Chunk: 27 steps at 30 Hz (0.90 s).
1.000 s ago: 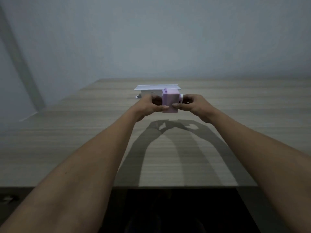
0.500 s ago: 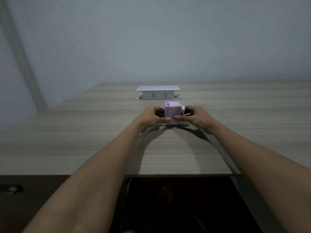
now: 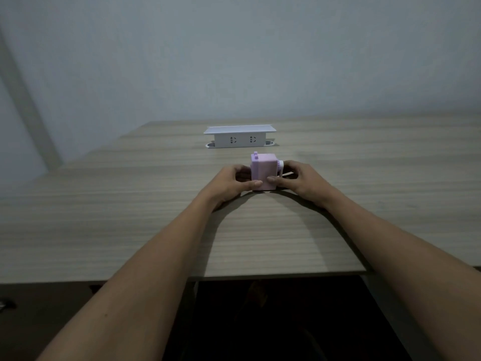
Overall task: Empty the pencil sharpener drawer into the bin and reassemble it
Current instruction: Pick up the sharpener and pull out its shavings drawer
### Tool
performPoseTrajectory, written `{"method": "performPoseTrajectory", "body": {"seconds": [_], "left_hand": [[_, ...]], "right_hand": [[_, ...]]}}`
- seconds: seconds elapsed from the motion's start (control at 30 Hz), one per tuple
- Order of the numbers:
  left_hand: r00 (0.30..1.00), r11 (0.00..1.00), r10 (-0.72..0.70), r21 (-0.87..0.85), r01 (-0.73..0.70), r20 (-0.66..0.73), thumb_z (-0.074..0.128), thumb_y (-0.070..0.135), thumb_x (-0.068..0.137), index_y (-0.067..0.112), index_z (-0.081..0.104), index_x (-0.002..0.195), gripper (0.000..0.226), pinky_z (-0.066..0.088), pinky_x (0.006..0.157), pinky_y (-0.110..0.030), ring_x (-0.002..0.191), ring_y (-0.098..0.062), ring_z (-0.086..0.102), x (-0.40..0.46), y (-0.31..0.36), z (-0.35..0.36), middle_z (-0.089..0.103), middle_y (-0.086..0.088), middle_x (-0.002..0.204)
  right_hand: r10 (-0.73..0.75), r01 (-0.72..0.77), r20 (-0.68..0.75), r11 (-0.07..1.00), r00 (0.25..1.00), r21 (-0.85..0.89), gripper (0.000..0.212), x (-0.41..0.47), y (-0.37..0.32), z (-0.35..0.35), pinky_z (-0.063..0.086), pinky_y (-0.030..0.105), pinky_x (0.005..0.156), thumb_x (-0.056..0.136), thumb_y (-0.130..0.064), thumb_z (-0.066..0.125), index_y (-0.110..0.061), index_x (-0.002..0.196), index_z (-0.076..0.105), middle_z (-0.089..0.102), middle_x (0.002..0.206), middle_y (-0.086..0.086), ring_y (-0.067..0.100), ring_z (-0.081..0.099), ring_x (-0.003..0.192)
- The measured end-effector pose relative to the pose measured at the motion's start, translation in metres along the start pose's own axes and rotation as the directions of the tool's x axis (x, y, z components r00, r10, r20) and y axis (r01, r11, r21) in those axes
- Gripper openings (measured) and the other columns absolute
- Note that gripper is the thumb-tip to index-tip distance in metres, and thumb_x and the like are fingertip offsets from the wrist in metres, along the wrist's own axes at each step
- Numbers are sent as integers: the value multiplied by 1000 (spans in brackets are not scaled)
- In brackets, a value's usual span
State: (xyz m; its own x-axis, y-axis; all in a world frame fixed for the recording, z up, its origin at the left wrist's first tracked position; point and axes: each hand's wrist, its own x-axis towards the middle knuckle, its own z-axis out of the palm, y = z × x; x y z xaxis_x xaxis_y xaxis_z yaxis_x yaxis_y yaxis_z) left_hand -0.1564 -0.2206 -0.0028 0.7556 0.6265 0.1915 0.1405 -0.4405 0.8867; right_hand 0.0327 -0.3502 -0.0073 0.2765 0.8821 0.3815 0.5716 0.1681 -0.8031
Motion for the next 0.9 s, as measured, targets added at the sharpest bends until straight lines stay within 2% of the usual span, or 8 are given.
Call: {"method": "performPoseTrajectory", "body": {"seconds": [0.13, 0.23, 0.27, 0.37, 0.5, 0.67, 0.8, 0.9], "left_hand": [[1000, 1000, -8, -1, 8, 1, 80, 17, 87, 3, 63, 135, 53, 56, 89, -16, 111, -14, 69, -2, 2, 1, 72, -6, 126], [1000, 1000, -10, -12, 10, 8, 79, 14, 87, 2, 63, 135, 52, 54, 75, -6, 104, -11, 69, -4, 3, -1, 71, -7, 126], [1000, 1000, -18, -22, 19, 9, 79, 14, 87, 2, 63, 135, 52, 54, 75, -6, 104, -11, 69, -5, 3, -2, 72, -7, 126], [998, 997, -58, -59, 58, 3, 82, 15, 84, 3, 65, 133, 54, 57, 89, -17, 108, -15, 72, -6, 0, -7, 74, -8, 123], [995, 991, -95, -98, 94, -5, 82, 9, 84, 2, 66, 130, 49, 57, 81, -15, 101, -15, 73, -13, -3, -21, 75, -10, 119], [993, 989, -113, -100, 108, -45, 82, 9, 84, 2, 69, 126, 45, 58, 81, -18, 94, -12, 75, -34, -12, -50, 77, -11, 114], [988, 986, -131, -112, 123, -76, 81, 10, 84, 5, 69, 125, 43, 57, 83, -20, 95, -14, 74, -52, -16, -70, 78, -11, 113], [987, 987, -135, -99, 126, -90, 80, 10, 85, 8, 69, 123, 39, 58, 84, -21, 92, -12, 73, -61, -12, -78, 78, -7, 109]], "right_hand": [[-8, 8, -8, 1000, 1000, -8, 43, -1, 0, 0, 60, 38, 92, 87, -26, 79, -9, 124, 70, 77, 113, 5, 21, 75, 103], [-3, 3, 4, 1000, 1000, -9, 42, 0, 0, 1, 60, 39, 92, 86, -30, 80, -11, 123, 70, 78, 112, 3, 18, 76, 102], [-2, 2, 8, 1000, 1000, -3, 42, 0, 0, 1, 60, 38, 92, 86, -29, 80, -11, 123, 70, 78, 112, 3, 18, 76, 102], [2, -2, 8, 1000, 1000, 20, 41, -1, 0, 2, 60, 34, 90, 87, -26, 79, -9, 124, 70, 78, 113, 5, 18, 76, 103], [2, -3, 9, 998, 1000, 56, 38, -2, -2, 2, 59, 20, 80, 89, -19, 78, -5, 123, 70, 77, 114, 10, 21, 75, 102], [30, -30, -8, 998, 1000, 64, 40, -5, -2, 3, 59, 25, 85, 87, -22, 79, -8, 124, 70, 78, 113, 7, 20, 75, 103], [71, -70, -11, 996, 997, 48, 56, -9, -3, 3, 58, 37, 97, 79, -28, 87, -12, 129, 68, 78, 114, 1, 17, 75, 105], [90, -92, 19, 992, 996, 87, 94, -12, -8, -1, 55, 40, 103, 62, -45, 94, -12, 142, 58, 72, 130, 2, 15, 71, 114]]}}
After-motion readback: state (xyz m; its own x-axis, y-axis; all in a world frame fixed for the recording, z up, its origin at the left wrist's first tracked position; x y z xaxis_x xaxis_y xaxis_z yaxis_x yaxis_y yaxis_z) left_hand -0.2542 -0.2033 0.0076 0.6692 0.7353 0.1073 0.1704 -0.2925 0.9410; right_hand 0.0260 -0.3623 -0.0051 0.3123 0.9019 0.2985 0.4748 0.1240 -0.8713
